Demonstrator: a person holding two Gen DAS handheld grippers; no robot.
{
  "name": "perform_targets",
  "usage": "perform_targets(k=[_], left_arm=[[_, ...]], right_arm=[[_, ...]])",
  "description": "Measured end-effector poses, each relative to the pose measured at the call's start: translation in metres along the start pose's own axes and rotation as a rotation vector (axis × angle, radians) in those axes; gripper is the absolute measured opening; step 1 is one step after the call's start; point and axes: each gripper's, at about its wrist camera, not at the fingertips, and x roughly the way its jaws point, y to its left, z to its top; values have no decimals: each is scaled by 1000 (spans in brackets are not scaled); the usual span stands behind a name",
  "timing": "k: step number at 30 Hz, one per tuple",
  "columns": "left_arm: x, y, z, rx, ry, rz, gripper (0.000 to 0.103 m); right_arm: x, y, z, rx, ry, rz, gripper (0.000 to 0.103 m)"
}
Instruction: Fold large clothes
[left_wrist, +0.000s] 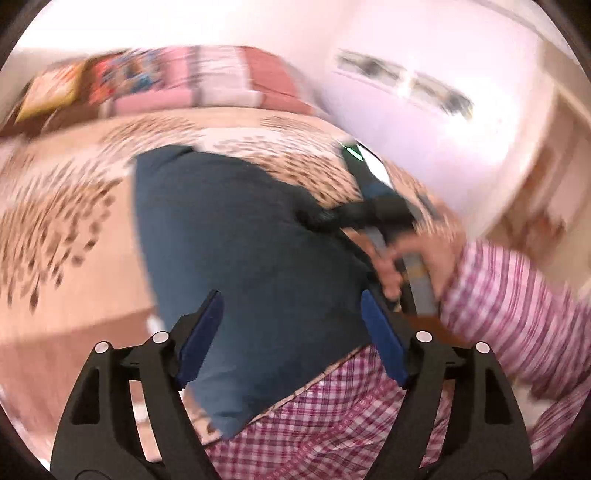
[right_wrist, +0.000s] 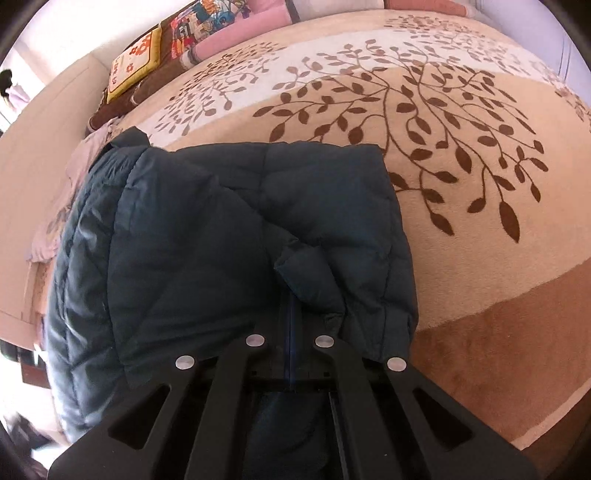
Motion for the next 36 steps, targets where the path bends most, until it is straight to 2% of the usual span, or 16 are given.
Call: perform_targets(k=[2,5,9,10,13,17,20,23,27,33,36], left_arm=[[-1,25,-8,-108,31,36,76],[12,45,-21,-208,101,65,76],[34,57,-36,-253,177,91,77],[39,58,-38,-260,185,96,80],[46,60,-37,-255,193,121,85],[40,58,-32,-241,183,133,85],[27,51,-35,-242,153,90,85],[26,52,-34,-261,140,49,85],[32,52,-40,-282,168,46,85],[41,51,-45,-288,198,38,85],[41,52,-46,-278,194,40,85]], right_arm=[[0,1,-3,-9,-18,-5,0],[-1,1,-8,-27,-50,-13,0],[-1,1,-15,-37,-77,-28,0],[-1,1,-15,-33,-78,-24,0],[-1,-2,-17,-26,-81,-6,0],[-1,-2,-17,-12,-80,-11,0],[-3,1,-18,-14,-82,-27,0],[-7,-3,-20,22,-84,-6,0],[-15,-6,-23,60,-85,23,0],[-31,6,-25,31,-93,-12,0],[-47,12,-28,22,-125,-2,5]])
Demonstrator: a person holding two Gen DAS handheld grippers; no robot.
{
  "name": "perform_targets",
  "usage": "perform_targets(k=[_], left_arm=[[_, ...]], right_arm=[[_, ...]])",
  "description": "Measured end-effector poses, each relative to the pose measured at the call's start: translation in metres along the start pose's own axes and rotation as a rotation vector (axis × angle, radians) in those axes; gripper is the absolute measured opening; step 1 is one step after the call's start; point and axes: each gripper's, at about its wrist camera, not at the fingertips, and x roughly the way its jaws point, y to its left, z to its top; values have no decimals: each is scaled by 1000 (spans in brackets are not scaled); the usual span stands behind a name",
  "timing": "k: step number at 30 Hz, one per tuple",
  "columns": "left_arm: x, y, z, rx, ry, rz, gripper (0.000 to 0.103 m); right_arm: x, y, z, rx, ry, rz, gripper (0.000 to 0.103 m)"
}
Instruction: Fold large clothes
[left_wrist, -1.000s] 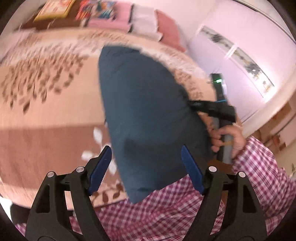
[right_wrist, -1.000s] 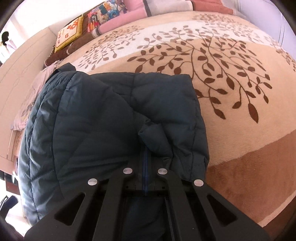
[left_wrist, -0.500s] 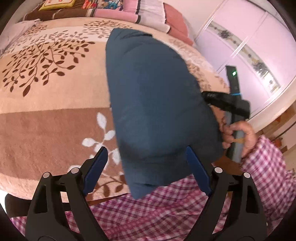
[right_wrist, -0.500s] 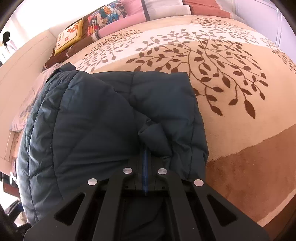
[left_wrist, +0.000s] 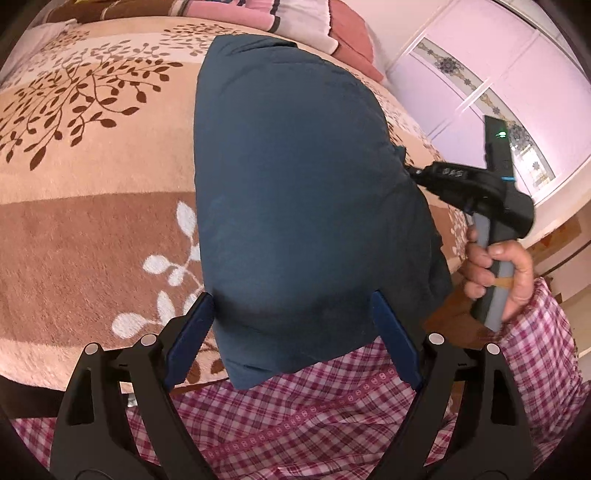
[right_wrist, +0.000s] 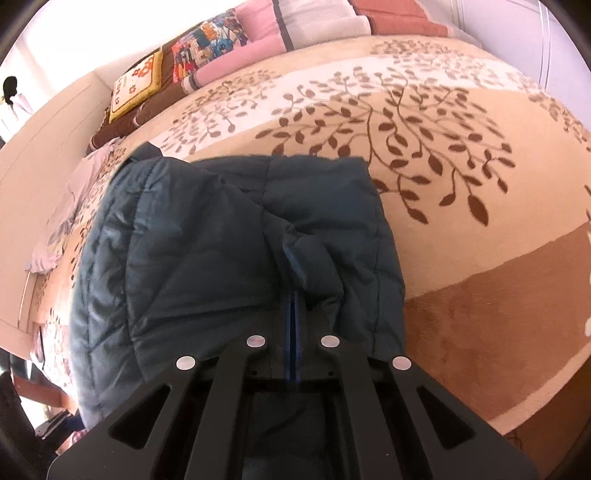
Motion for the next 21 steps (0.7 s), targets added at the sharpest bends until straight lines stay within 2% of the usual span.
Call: perform_targets(k=[3,5,6,7,11,16,21], left_arm=[[-2,3,0,-10,-7,-13,85],[-4,4,0,-15,-16,-21,85],[-5,4,0,-16,-19,-24,85],[-6,5,0,-17,-22,-26,85],[-7,6,1,-22,-27,-34,85],[-7,6,1,-24,-25,-40,85],[-8,5,1,-20,-31,-38,85]], right_arm=[[-16,2,-4,2,-26,26,13],[-29,2,-9,2,-50,30,28],[-36,1,-13,3,-63,17,45],[-42,-1,-16,6,-78,8,57],[-61,-11,-33,6,-86,-14,57],[-70,-30,-51,50,-56,-30,64],[-65,-47,-63,106,-8,2,71]])
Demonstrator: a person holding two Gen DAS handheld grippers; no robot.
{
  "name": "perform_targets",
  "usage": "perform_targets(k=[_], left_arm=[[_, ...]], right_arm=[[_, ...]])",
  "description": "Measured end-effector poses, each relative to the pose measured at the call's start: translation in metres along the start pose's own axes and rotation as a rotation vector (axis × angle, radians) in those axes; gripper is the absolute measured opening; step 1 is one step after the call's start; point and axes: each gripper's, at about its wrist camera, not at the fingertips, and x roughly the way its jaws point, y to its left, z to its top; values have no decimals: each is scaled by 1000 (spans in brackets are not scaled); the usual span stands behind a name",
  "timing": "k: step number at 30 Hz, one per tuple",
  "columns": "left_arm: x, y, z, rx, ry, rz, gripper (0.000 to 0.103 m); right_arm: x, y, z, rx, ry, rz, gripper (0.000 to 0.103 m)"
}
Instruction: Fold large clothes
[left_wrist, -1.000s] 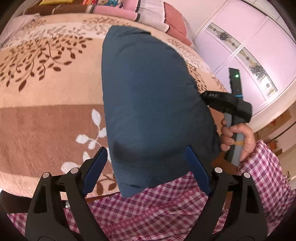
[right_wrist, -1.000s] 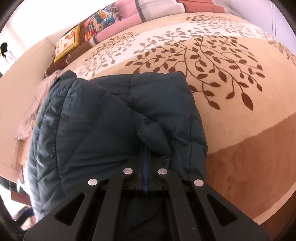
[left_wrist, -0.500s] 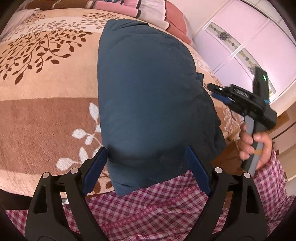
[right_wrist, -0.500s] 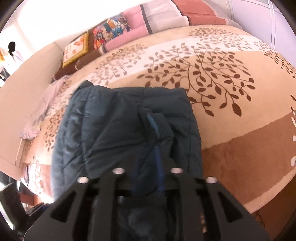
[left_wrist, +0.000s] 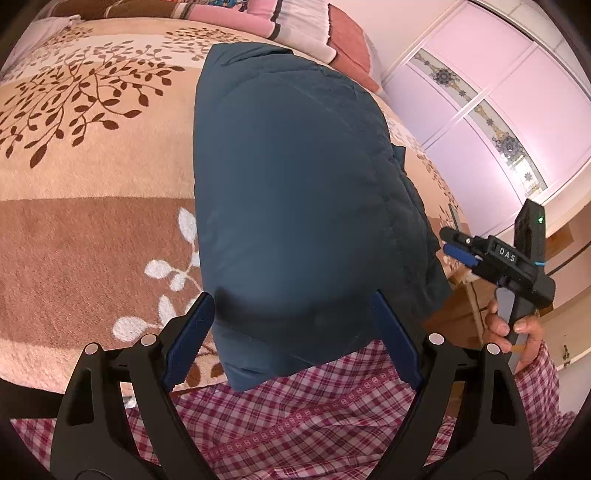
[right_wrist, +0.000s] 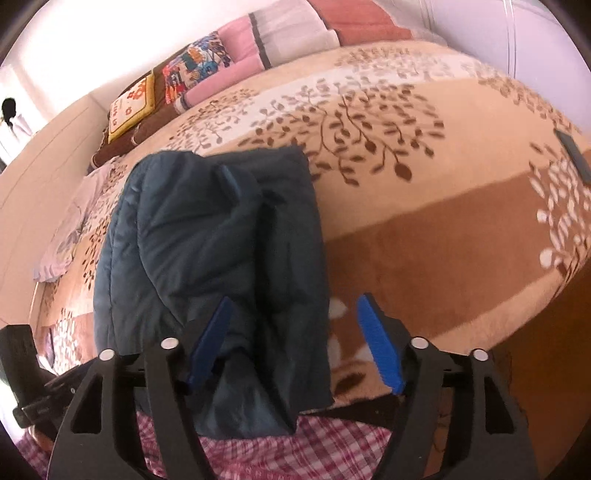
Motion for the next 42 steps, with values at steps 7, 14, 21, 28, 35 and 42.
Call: perform_targets(k=[7,14,21,28,35,42], left_arm=[[-2,-2,-1,4,-9,7,85],[-6,-4,2,3,-24,0,85],[0,0,9,-35,-10,-21,90],[22,0,7,-3,34,20,95],[42,11,5,-13,82,33,99],[61,27,8,-96,141,-31,97]], right_arm=[[7,-8,-3,99,59,140,83],[19,-9,-3,134,113,231,85],[34,-4,2,81,138,224,94],[63,-21,-11,163,219,321,97],[87,-27,-22,201,274,370,97],[97,-19,-24,157,287,340,97]])
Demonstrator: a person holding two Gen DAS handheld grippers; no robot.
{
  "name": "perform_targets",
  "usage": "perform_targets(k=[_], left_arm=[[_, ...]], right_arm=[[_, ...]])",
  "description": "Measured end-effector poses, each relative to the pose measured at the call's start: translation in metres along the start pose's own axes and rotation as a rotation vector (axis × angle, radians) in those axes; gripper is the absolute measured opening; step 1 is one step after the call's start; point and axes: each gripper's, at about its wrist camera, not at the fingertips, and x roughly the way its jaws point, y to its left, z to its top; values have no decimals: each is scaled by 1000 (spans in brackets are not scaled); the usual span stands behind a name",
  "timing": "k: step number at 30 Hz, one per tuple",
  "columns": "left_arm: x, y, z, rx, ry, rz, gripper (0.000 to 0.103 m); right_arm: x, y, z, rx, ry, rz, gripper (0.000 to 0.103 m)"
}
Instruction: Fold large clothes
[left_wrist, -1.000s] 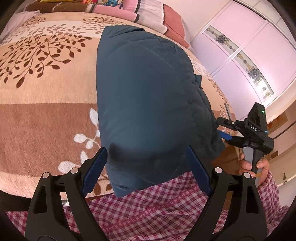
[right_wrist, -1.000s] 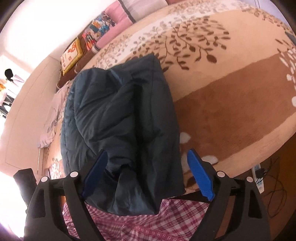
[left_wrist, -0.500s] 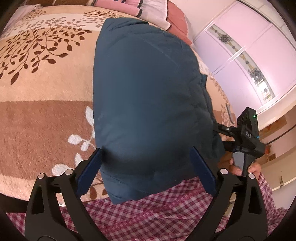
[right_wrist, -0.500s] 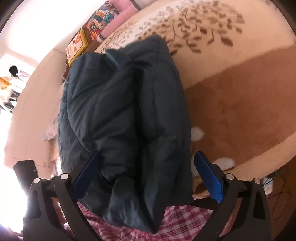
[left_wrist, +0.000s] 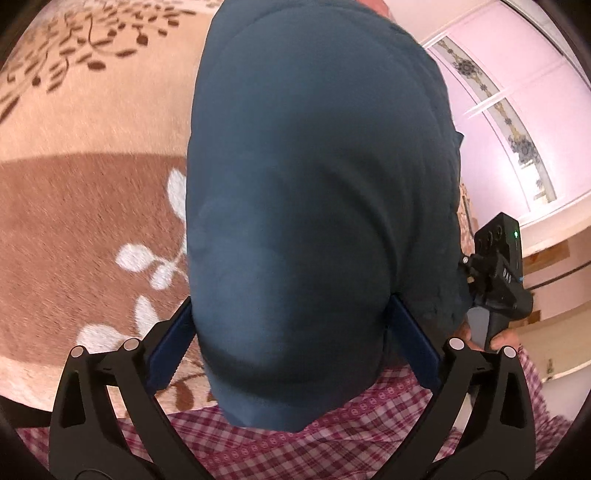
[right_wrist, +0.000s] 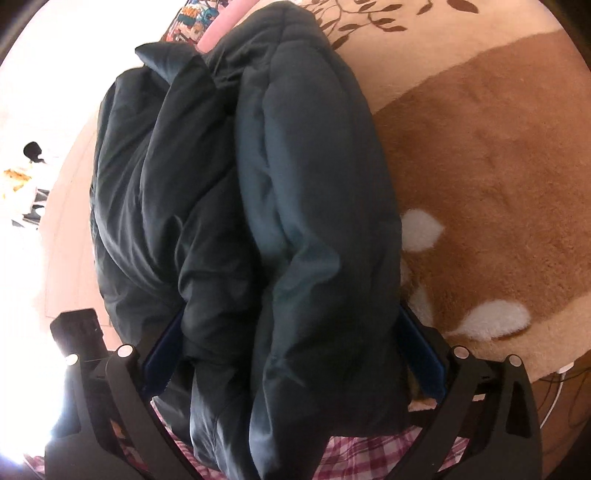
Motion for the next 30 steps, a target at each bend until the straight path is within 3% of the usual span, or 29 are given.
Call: perform_targets(k=[2,4,8,12,16,21,30], left_arm=[[-2,-4,0,28,-15,14,91],[-4,-9,-2,54,-32,34,82],[-13,-25,-8,161,-89,108,67],[-21,-44,-12,282,-164,188,55],[-29,-43,-5,313,-220,219,51],[-44,-23,13,309,-274,243,50],[-77,48,83,258,-355,326,50]], right_arm=[[2,6,-1,-25,1,-15,90],[2,11,-2,-30,5,16,75],[-1,21,-7,-67,-4,32,62],[-6,47,-12,-176,-52,-8,48],[-6,75,-18,-274,-96,-76,44],[9,105,-14,-313,-144,-96,43],[75,174,39,-392,-133,-110,42]])
